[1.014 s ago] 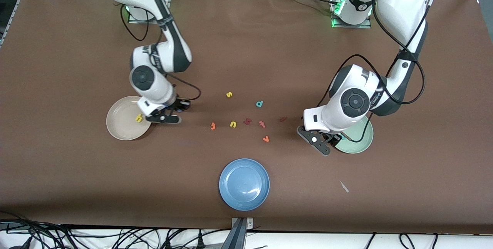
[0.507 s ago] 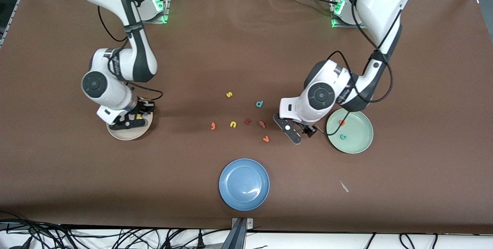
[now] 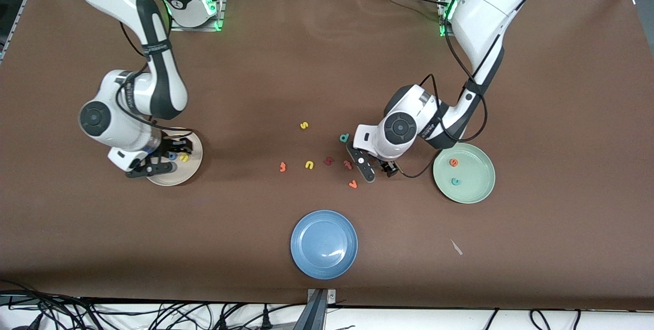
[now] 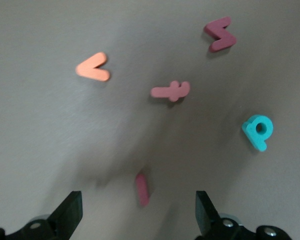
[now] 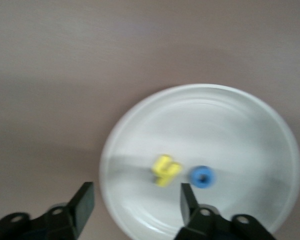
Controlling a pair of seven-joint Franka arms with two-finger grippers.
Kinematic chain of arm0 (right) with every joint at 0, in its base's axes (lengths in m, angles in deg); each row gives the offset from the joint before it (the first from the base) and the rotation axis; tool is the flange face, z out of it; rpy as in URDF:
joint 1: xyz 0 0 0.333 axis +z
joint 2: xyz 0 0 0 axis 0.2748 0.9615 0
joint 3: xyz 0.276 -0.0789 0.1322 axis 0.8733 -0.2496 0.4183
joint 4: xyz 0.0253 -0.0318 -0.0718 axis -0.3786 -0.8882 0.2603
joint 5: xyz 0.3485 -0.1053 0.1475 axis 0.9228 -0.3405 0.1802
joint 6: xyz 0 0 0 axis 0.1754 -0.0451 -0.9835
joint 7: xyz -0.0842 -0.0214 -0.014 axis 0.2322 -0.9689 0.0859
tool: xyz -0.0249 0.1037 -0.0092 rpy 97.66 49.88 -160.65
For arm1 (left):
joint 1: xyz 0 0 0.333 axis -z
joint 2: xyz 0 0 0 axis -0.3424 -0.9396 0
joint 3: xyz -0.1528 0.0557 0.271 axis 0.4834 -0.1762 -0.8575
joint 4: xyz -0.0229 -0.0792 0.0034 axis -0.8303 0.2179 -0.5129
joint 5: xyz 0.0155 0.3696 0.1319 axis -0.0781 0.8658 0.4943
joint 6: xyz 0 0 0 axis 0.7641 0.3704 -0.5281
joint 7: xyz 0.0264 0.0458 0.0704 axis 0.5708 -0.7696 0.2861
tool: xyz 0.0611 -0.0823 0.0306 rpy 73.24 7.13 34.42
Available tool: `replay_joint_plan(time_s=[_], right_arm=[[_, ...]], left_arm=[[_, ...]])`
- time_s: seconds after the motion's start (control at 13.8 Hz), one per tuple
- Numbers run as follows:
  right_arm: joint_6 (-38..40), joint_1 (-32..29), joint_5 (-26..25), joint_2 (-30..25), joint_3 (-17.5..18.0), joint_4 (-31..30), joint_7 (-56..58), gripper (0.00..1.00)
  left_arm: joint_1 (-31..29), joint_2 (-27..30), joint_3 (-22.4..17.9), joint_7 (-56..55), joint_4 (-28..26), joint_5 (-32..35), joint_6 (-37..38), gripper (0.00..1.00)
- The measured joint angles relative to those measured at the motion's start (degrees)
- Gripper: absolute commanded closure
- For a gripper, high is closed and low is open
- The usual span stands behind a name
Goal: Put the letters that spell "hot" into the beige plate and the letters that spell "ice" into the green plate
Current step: 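Grasp the pink i with the left gripper while the right grasps orange letter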
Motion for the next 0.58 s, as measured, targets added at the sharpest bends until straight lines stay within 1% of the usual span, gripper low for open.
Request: replay_joint_plan(time_s=[0.07, 0.22, 0.36, 0.43, 0.51, 0.58], right_arm=[[0.0, 1.3, 0.0, 0.0, 0.8, 0.6, -3.7, 0.00], [0.0, 4.6, 0.0, 0.5, 1.4, 1.9, -10.4, 0.00], [-0.1, 7.6, 0.0, 2.1, 1.5, 3.9, -15.7, 0.00], [-0.2, 8.9, 0.0, 3.3, 1.6, 5.2, -17.4, 0.00], [-0.3, 10.1, 0.0, 4.6, 1.7, 6.7, -18.7, 0.00], [-0.3, 11.3, 0.0, 6.1, 1.7, 8.4, -19.9, 0.00]], left_arm=[[0.1, -0.2, 0.0, 0.0, -0.7, 0.0, -1.2, 0.39], [0.1, -0.6, -0.2, -0.1, -1.3, 0.0, -1.9, 0.51], [0.1, -0.7, -0.5, -1.0, -1.6, 0.0, -1.9, 0.52], [0.1, -0.6, -0.5, -1.9, -1.6, 0.0, -2.0, 0.58], [0.1, -0.6, -0.5, -2.9, -1.6, 0.3, -2.0, 0.67], [0.1, -0.6, -0.5, -4.5, -1.6, 1.7, -2.2, 0.85]])
